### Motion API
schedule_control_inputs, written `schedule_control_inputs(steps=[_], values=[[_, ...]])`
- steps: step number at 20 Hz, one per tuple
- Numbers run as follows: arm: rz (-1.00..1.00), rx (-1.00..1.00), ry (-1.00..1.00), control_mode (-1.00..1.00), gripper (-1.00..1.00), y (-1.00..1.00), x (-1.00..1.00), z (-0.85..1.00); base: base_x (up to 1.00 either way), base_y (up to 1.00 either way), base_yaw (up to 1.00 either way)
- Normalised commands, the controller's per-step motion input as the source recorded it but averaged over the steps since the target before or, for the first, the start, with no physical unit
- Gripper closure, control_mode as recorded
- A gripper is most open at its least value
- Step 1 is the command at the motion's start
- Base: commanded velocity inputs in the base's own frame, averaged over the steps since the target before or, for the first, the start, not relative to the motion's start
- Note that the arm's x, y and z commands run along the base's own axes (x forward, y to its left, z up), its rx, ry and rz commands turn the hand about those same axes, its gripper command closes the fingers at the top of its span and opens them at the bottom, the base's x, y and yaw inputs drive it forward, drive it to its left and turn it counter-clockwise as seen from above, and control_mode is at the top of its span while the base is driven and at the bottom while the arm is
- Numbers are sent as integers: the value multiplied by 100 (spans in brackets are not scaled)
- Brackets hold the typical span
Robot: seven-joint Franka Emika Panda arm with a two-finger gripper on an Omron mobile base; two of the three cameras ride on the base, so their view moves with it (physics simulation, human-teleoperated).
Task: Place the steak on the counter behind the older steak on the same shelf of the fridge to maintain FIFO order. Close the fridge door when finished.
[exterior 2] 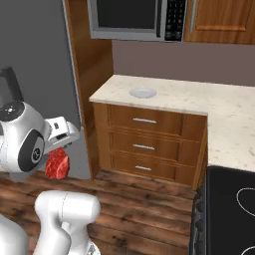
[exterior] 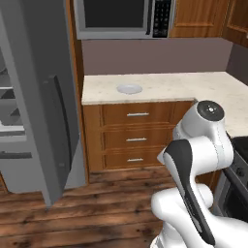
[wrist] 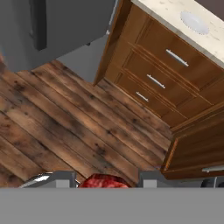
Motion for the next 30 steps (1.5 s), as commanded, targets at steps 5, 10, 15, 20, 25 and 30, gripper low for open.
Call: schedule_control_inputs(steps=[5,10,15,20,25,30], values=[[0,0,0,100,100,0,0,0,-66,44,35],[0,0,0,100,100,0,0,0,-33,60,42],[0,0,0,100,100,0,0,0,-7,53,44],[0,0,0,100,100,0,0,0,0,54,45],[0,0,0,100,100,0,0,0,2,49,34],[0,0,0,100,100,0,0,0,35,53,15]])
